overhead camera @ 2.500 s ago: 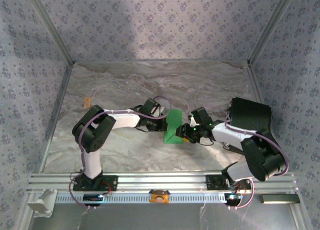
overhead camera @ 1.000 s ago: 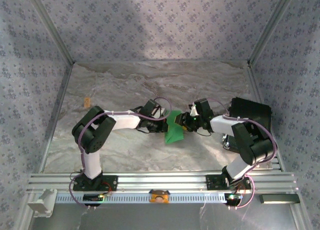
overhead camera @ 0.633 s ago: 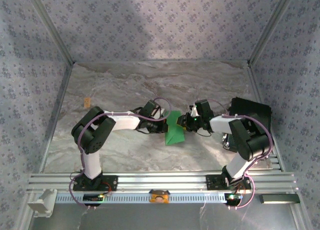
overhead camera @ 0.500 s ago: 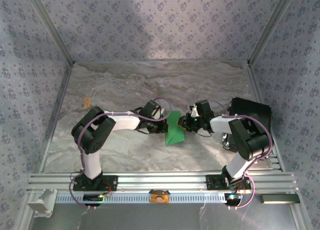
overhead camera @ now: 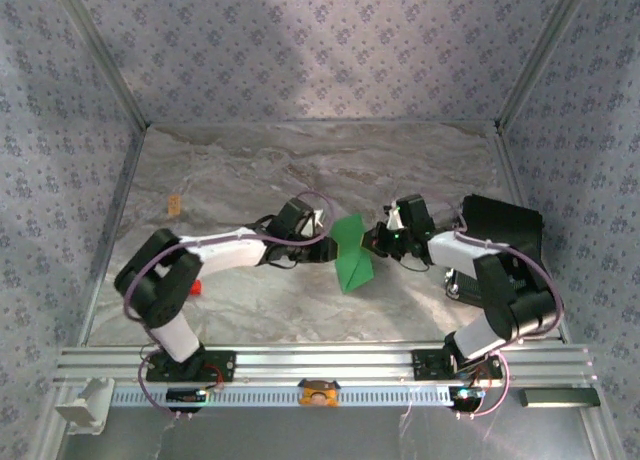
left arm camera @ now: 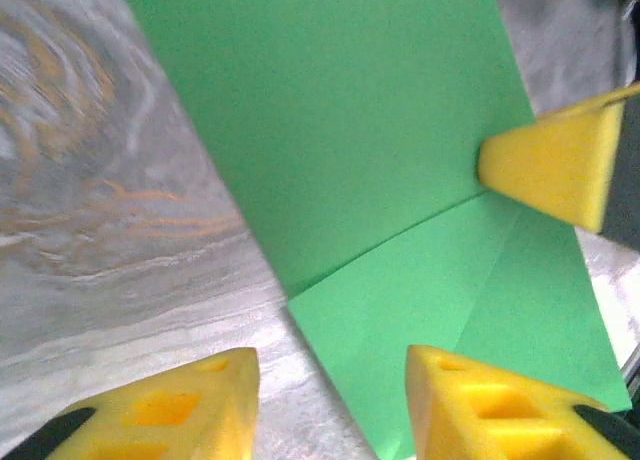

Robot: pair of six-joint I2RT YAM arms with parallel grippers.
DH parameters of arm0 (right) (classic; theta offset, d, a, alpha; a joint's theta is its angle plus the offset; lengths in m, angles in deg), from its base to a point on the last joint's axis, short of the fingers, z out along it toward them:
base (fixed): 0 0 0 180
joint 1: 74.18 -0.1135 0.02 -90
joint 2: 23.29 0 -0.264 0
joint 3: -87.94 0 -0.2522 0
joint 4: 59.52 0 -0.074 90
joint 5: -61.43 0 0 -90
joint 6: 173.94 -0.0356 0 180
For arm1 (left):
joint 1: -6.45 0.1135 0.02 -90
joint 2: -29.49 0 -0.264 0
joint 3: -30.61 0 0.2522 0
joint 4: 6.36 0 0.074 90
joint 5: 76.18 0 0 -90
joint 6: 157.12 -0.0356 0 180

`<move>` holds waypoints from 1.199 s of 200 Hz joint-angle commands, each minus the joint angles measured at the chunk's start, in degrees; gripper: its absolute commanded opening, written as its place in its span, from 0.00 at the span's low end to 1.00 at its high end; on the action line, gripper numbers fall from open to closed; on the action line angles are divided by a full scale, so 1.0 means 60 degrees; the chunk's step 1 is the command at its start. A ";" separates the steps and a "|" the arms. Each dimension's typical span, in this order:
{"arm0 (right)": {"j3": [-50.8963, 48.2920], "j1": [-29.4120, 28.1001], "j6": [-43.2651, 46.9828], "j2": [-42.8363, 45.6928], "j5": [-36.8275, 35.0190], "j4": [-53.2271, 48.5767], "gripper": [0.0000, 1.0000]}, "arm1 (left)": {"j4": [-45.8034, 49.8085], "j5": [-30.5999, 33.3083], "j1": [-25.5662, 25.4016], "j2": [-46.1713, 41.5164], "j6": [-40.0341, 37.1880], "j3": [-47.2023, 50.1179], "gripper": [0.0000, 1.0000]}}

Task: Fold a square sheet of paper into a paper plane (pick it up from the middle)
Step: Turn over the paper at the center of the table.

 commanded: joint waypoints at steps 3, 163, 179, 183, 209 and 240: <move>0.0980 -0.0389 0.1705 0.0917 -0.1847 -0.2569 0.04 | 0.0529 0.1784 -0.0052 -0.1306 -0.0105 0.0365 0.50; 0.3842 -0.4205 0.3627 0.0839 -1.1459 -0.7108 0.03 | 0.1805 0.5028 0.0490 -0.4478 0.1168 0.1575 0.94; 0.3995 -0.4479 0.3654 0.0565 -1.1981 -0.7228 0.03 | 0.1959 0.5223 0.0527 -0.4618 0.1300 0.1612 1.00; 0.4022 -0.4549 0.3629 0.0478 -1.2079 -0.7246 0.03 | 0.2008 0.5257 0.0533 -0.4655 0.1297 0.1612 1.00; 0.4274 -0.4829 0.3449 -0.0134 -1.2329 -0.7343 0.04 | 0.2317 0.5756 0.0563 -0.4969 0.1477 0.1713 1.00; 0.4657 -0.5303 0.2844 -0.1220 -1.2599 -0.7592 0.06 | 0.2483 0.6457 0.0673 -0.5778 0.2179 0.2132 1.00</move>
